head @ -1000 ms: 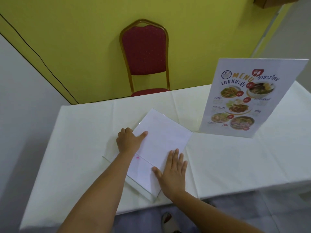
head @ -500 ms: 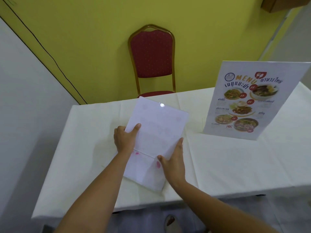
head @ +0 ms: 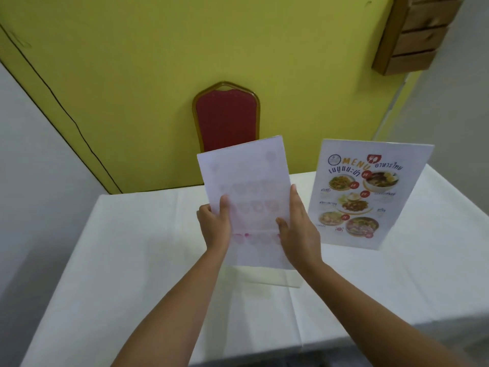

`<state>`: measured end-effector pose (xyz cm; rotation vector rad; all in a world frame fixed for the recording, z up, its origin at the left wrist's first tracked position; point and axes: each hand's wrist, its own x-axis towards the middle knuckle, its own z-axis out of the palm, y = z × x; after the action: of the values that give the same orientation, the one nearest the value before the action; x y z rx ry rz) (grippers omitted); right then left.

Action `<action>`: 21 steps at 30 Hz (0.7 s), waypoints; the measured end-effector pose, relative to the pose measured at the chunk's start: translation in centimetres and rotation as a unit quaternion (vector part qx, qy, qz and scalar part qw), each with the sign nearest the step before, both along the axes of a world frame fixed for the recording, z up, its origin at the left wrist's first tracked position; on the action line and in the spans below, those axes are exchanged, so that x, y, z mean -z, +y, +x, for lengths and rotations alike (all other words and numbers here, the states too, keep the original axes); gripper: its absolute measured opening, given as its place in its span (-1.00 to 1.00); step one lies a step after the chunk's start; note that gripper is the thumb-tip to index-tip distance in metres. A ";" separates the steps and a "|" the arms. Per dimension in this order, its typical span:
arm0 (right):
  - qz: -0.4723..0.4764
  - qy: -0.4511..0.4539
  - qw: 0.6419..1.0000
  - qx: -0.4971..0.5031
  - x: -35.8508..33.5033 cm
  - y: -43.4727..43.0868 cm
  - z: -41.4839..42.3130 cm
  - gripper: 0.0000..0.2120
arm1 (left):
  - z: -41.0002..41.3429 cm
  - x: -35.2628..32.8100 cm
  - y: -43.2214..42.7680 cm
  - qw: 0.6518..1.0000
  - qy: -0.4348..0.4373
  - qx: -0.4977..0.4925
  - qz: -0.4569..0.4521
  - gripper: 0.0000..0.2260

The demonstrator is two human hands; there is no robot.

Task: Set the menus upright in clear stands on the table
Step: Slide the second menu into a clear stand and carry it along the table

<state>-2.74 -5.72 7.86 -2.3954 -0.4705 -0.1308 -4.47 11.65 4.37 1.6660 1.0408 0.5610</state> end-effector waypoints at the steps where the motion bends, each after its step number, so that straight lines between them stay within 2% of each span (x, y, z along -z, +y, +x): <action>1: -0.006 -0.008 1.000 -0.001 -0.3 -0.1 0.1 -0.28 | 0.1 -0.1 -0.1 1.000 -0.006 0.006 0.003 -0.49; 5: -0.001 -0.023 1.000 -0.014 -1.2 0.4 -0.1 -0.30 | 0.3 -0.5 0.0 0.999 -0.018 0.043 0.015 -0.48; 8: 0.010 -0.029 0.999 -0.034 -1.9 1.0 -0.5 -0.32 | 0.2 -1.8 0.3 0.997 -0.034 0.064 0.038 -0.38; 15: 0.017 -0.025 0.994 -0.106 -2.8 2.5 -2.7 -0.39 | -0.3 -8.4 2.4 0.983 -0.030 0.105 0.148 -0.28; 19: 0.030 -0.095 0.985 -0.143 -3.0 3.0 -3.2 -0.39 | -1.2 -12.0 2.2 0.963 -0.048 0.167 0.206 -0.24; 21: 0.010 -0.151 0.973 -0.176 -2.6 3.4 -3.2 -0.33 | -1.3 -13.3 1.6 0.952 -0.042 0.196 0.230 -0.18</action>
<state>-5.89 -2.37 10.50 -2.2390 -1.0213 -0.3401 -5.76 13.28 17.67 2.1691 0.5091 0.6325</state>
